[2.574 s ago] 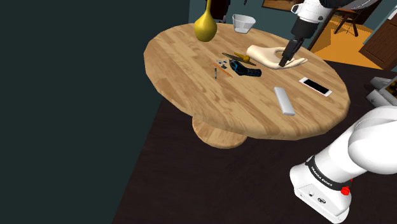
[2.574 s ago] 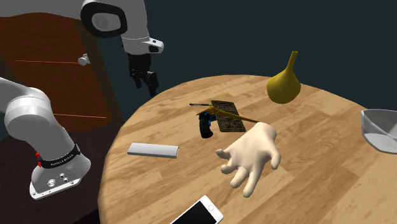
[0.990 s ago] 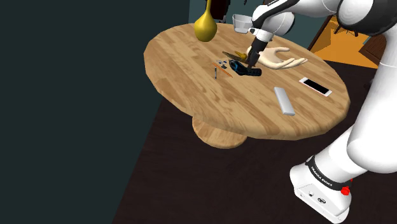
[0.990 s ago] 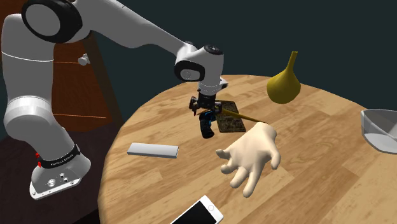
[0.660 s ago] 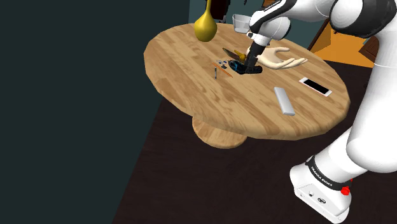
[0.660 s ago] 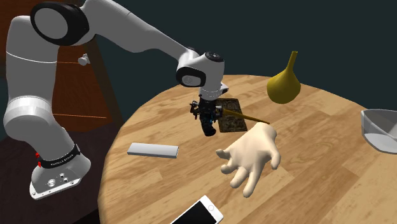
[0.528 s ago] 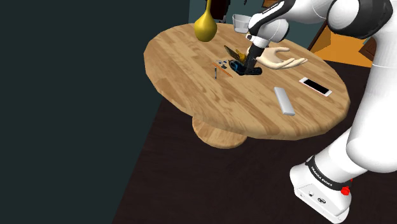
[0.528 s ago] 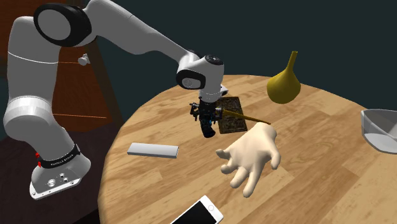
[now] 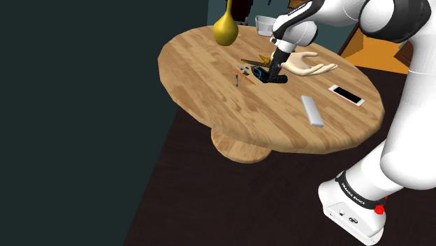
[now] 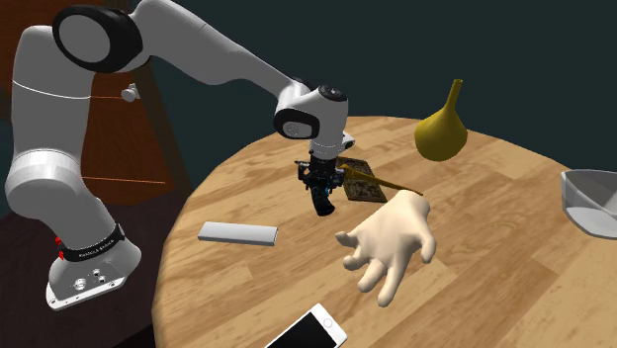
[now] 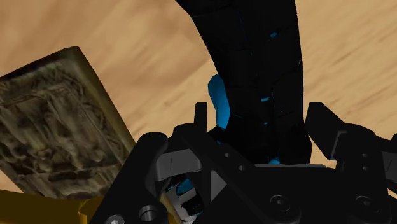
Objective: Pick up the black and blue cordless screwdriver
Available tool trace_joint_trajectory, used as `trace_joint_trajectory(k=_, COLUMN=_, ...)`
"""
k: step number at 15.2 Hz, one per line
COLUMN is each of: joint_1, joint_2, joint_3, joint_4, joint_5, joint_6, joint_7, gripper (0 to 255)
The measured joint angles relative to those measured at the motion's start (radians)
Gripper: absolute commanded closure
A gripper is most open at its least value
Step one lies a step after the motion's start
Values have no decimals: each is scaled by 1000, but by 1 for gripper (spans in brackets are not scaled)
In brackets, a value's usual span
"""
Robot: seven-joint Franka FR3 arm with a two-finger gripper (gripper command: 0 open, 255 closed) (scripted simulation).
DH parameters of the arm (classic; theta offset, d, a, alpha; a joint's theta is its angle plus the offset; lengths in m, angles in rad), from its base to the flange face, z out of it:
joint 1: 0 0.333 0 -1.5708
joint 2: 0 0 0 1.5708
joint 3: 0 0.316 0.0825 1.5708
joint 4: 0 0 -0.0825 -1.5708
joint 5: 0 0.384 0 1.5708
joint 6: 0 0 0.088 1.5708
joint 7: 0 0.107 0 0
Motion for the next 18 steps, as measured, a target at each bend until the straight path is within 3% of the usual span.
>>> trace_joint_trajectory(k=18, joint_1=21, joint_2=-96, joint_3=-33, joint_4=44, joint_5=-70, joint_6=-130, joint_7=62, gripper=255)
